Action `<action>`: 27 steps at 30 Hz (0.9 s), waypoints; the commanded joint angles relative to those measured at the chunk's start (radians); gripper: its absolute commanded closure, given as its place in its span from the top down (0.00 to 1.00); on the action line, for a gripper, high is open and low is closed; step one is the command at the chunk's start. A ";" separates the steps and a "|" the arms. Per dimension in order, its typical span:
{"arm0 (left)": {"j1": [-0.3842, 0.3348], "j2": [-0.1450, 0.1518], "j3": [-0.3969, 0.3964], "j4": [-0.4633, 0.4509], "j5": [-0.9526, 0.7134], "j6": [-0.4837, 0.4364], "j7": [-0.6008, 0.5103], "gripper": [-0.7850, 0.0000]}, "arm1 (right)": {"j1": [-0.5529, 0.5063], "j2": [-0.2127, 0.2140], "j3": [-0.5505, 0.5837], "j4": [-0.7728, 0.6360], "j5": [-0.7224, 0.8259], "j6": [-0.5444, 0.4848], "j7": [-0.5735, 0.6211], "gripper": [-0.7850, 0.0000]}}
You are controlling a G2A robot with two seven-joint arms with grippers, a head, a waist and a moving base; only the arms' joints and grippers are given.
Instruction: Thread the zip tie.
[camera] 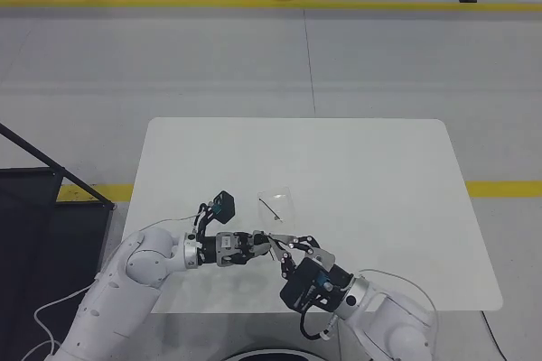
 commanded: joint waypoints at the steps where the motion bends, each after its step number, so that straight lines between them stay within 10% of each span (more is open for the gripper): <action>1: 0.000 0.002 0.002 0.000 0.003 -0.004 0.004 0.00 | -0.002 0.001 -0.002 -0.001 -0.005 0.004 -0.001 0.00; 27: -0.019 0.033 0.017 -0.021 0.027 -0.005 -0.035 0.00 | -0.034 0.002 -0.052 -0.029 -0.232 0.169 0.025 0.00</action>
